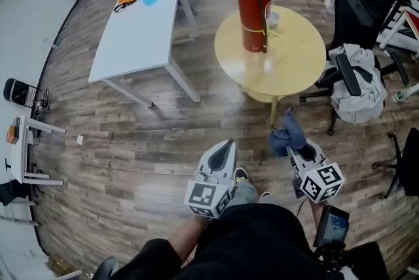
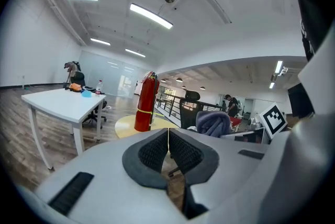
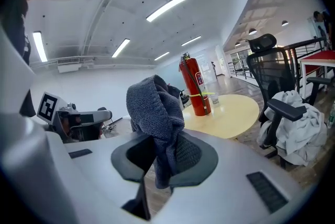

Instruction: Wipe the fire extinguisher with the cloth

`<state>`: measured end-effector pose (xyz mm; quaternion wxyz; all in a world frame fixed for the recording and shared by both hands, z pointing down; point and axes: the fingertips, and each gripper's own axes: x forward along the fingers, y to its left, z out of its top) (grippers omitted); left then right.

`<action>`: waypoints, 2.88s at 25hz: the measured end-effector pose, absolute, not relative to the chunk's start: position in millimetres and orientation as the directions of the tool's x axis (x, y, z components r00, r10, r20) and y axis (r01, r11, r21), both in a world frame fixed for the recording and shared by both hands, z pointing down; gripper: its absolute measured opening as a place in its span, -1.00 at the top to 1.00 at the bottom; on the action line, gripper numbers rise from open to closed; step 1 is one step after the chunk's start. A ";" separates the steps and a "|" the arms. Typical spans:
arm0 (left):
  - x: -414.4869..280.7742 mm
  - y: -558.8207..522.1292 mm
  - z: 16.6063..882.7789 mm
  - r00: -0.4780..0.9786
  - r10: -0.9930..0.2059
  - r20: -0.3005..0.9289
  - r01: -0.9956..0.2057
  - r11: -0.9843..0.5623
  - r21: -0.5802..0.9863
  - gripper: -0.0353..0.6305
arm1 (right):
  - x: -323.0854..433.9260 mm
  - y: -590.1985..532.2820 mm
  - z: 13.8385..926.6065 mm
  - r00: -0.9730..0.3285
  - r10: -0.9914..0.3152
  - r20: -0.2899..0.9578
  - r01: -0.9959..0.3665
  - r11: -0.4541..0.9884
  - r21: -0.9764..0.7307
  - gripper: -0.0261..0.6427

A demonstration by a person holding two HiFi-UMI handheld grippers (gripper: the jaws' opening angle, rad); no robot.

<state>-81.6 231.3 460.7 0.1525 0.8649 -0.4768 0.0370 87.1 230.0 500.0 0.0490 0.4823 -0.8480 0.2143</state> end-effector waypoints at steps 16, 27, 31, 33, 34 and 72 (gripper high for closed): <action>-96.1 163.8 462.9 0.554 -0.807 0.204 -0.826 -0.502 0.256 0.82 | 83.8 168.0 504.3 -0.498 -0.801 0.333 -0.864 0.423 -0.274 0.71; -61.2 63.3 459.8 0.487 -0.845 0.221 -0.870 -0.447 0.209 0.82 | 117.9 58.5 511.8 -0.560 -0.761 0.329 -0.828 0.502 -0.250 0.71; -46.7 27.0 460.0 0.458 -0.857 0.237 -0.886 -0.417 0.204 0.82 | 132.2 19.3 513.5 -0.586 -0.739 0.333 -0.810 0.542 -0.223 0.71; -39.4 12.3 459.6 0.448 -0.861 0.241 -0.891 -0.409 0.195 0.82 | 139.5 3.5 513.4 -0.603 -0.727 0.328 -0.797 0.563 -0.218 0.71; -36.1 5.5 459.3 0.443 -0.863 0.243 -0.894 -0.405 0.193 0.82 | 143.6 -3.6 513.8 -0.609 -0.723 0.327 -0.793 0.569 -0.219 0.71; -84.1 -71.6 444.2 0.427 -0.879 0.214 -0.901 -0.393 0.183 0.82 | 100.1 -247.1 491.0 -0.494 -0.653 0.574 -0.783 0.621 0.033 0.71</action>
